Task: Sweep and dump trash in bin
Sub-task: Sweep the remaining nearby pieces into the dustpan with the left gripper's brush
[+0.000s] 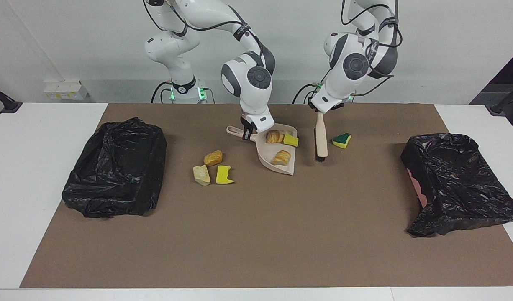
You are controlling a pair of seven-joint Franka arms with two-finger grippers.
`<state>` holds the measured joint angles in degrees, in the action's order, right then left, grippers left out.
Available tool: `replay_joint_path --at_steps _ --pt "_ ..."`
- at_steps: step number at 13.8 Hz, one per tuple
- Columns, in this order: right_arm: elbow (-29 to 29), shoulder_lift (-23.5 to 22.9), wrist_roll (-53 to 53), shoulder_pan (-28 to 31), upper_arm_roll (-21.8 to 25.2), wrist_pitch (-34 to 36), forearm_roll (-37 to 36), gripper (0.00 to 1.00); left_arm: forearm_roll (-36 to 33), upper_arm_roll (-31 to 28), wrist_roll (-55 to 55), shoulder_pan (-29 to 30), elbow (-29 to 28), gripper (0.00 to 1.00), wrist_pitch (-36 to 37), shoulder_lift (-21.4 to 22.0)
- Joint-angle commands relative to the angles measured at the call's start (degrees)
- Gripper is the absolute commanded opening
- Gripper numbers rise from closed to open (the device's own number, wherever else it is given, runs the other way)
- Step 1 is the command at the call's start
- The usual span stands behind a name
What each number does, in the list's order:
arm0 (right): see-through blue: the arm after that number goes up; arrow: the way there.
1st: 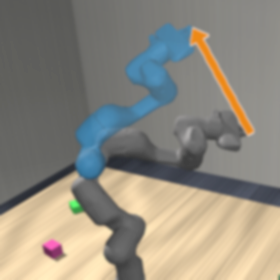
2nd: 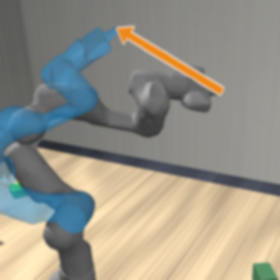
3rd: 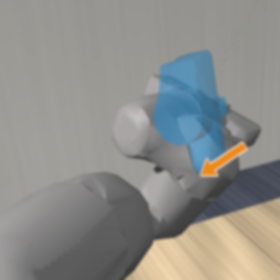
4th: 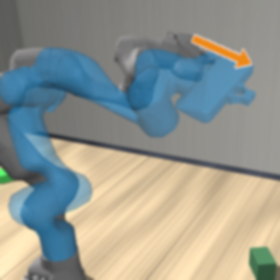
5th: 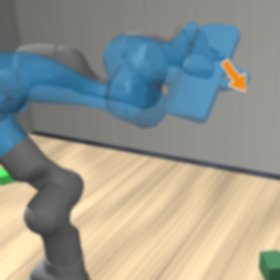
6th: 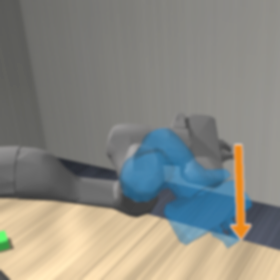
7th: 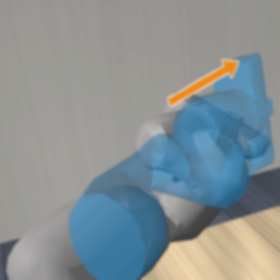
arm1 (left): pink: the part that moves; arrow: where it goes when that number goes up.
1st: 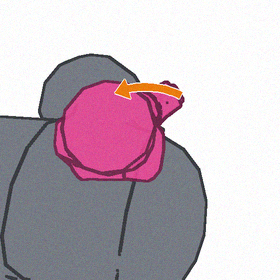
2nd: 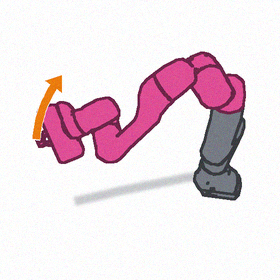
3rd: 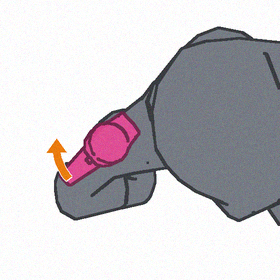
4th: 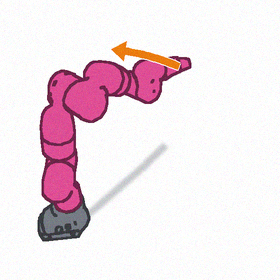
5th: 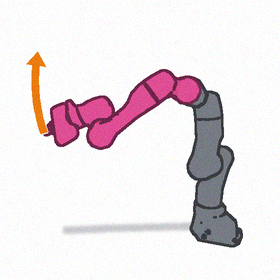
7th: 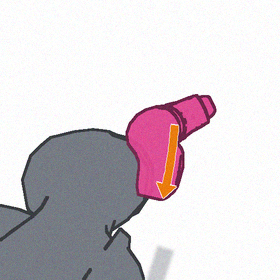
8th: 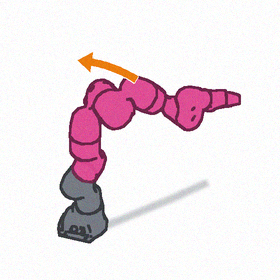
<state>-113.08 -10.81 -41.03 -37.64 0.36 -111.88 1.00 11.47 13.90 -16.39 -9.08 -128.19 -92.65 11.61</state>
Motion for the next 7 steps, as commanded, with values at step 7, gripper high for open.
replay_joint_path --at_steps 7 --pt "-3.63 1.59 -2.39 -1.03 -0.45 -4.49 0.06 0.0 -10.15 -4.14 -11.9 5.03 -19.37 0.0 -8.86 14.4"
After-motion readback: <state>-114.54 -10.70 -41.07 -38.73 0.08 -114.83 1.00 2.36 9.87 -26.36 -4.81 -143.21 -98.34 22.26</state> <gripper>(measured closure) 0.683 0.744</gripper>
